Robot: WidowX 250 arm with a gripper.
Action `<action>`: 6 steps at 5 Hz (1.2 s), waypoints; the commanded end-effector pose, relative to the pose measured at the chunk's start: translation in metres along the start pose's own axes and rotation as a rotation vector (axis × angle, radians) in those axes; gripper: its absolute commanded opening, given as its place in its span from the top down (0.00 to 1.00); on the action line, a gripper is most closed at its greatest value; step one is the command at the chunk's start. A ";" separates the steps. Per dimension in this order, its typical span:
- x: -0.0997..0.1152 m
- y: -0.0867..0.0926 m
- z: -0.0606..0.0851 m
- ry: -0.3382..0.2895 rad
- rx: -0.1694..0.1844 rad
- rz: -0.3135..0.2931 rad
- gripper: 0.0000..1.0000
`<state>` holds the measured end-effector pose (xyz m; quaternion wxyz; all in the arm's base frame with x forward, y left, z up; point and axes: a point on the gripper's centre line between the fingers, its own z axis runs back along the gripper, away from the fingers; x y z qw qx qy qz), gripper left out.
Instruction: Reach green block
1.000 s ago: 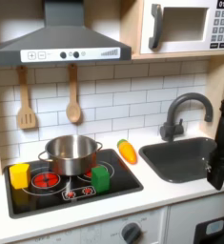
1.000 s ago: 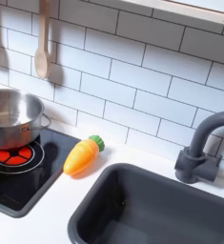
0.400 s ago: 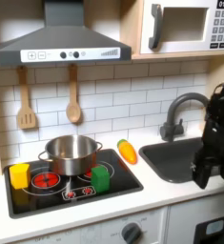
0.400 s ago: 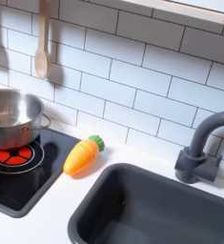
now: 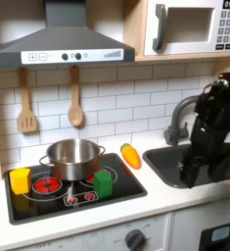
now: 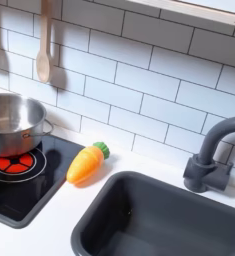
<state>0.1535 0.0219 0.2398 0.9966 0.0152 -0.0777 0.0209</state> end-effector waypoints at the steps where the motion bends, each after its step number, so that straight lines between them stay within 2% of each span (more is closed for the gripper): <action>1: 0.018 0.014 -0.003 -0.013 0.015 0.017 0.00; 3: 0.040 0.029 -0.008 -0.020 0.024 0.032 0.00; 6: 0.062 0.050 -0.013 -0.030 0.033 0.048 0.00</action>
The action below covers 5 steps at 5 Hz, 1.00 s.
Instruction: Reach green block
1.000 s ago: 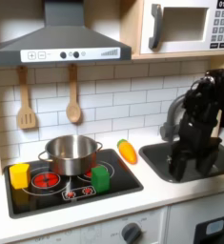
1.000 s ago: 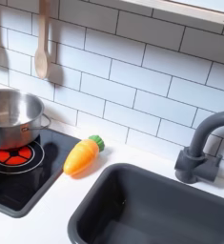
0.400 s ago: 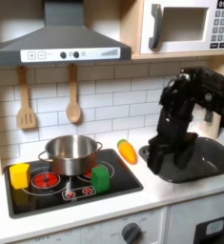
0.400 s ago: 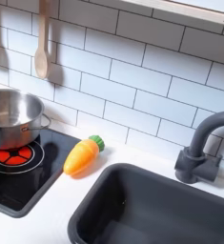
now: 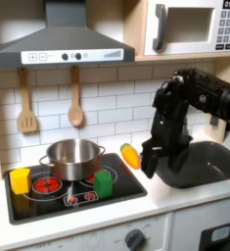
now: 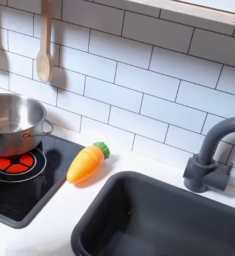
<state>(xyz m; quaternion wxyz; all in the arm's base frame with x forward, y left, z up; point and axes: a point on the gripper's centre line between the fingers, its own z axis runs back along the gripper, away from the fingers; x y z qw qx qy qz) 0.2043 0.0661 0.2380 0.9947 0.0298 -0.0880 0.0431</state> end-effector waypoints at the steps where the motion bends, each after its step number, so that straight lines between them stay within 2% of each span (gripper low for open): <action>1: 0.020 0.013 -0.006 -0.011 0.003 0.018 0.00; 5: 0.061 0.026 -0.022 -0.027 0.008 0.025 0.00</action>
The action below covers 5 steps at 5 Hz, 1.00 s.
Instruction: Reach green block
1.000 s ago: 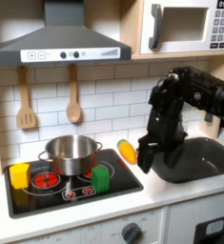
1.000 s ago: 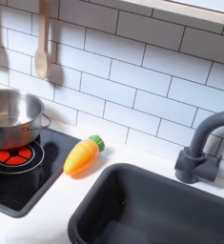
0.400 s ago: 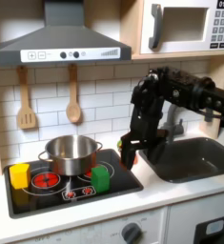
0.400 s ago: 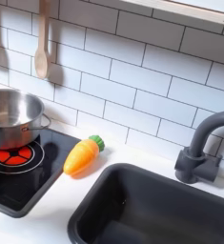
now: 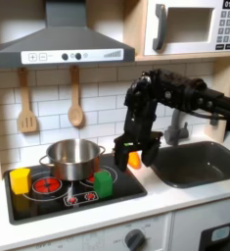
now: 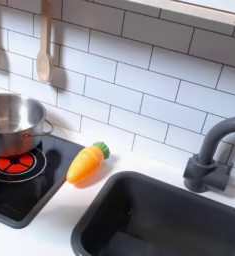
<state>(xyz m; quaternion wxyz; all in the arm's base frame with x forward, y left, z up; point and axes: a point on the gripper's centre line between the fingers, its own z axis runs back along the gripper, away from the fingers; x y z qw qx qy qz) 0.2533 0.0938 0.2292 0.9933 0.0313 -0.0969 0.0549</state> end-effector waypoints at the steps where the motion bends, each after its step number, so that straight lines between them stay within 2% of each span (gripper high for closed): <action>1: 0.017 0.006 -0.008 -0.004 0.003 0.004 0.00; 5: 0.044 0.012 -0.021 -0.011 0.012 0.002 0.00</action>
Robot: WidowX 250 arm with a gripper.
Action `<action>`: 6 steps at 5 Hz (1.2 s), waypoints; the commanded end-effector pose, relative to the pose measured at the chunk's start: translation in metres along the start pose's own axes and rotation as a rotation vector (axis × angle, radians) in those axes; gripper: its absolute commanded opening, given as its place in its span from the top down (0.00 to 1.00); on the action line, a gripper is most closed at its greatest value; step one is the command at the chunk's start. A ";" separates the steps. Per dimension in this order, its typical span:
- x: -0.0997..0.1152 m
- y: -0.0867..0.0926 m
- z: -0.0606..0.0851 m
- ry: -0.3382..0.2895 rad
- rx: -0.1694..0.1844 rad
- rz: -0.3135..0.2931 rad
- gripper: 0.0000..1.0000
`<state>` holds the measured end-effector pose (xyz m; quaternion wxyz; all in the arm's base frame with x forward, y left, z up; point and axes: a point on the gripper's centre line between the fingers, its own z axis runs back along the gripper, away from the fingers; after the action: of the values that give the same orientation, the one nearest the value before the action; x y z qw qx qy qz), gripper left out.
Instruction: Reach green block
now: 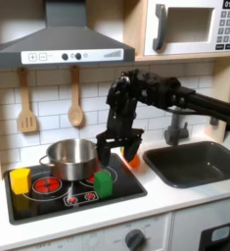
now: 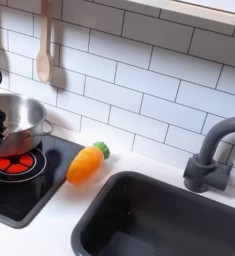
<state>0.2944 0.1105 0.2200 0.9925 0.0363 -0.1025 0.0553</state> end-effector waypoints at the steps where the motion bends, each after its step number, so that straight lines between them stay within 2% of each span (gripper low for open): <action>1: 0.005 -0.001 -0.010 0.013 -0.007 0.014 0.00; 4: 0.010 0.005 -0.022 0.020 0.019 0.032 0.00; 6: 0.014 0.005 -0.037 0.039 0.010 0.020 0.00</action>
<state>0.3137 0.1200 0.1862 0.9937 0.0376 -0.0808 0.0681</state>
